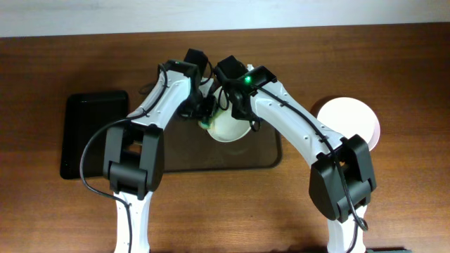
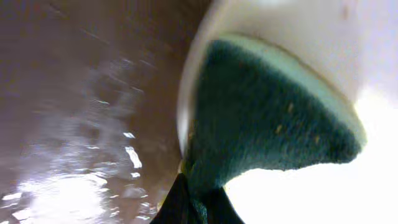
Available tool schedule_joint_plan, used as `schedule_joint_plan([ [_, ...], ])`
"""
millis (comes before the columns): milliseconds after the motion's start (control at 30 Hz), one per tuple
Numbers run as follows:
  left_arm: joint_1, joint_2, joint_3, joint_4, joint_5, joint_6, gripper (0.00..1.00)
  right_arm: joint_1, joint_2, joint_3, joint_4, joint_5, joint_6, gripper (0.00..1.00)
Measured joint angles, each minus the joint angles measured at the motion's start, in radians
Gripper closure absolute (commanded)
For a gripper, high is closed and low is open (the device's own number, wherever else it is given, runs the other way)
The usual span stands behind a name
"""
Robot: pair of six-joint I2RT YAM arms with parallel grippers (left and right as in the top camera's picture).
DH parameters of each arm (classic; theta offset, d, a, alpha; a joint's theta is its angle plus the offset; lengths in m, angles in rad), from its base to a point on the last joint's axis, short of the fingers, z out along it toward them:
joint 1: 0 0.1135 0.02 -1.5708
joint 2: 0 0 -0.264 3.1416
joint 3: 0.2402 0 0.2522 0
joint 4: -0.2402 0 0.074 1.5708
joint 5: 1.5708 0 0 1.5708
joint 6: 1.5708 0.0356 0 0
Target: Clean dirty plates on tray and stack at the side
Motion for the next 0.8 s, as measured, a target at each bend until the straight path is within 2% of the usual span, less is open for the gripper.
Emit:
schedule_joint_plan([
  [167,0.036,0.000,0.192,-0.060,-0.093,-0.031,0.99,-0.002,0.000,0.000,-0.016,0.007,-0.003,0.96],
  [267,0.064,0.000,0.207,-0.120,-0.091,-0.040,0.99,-0.002,0.000,0.000,-0.016,0.007,-0.004,0.96],
  [367,0.074,0.000,0.207,-0.165,0.107,0.037,0.99,-0.002,0.000,0.000,-0.016,0.007,-0.005,0.96],
  [467,0.052,0.000,0.206,-0.147,0.278,0.104,0.99,-0.002,0.000,0.000,-0.016,0.007,-0.008,0.96],
  [667,0.012,0.009,0.181,-0.093,0.371,0.159,0.99,-0.002,0.000,0.000,-0.016,0.007,-0.012,0.96],
  [800,0.016,0.092,0.180,-0.074,0.378,0.164,0.99,-0.002,0.000,0.000,-0.016,0.007,-0.011,0.96],
])
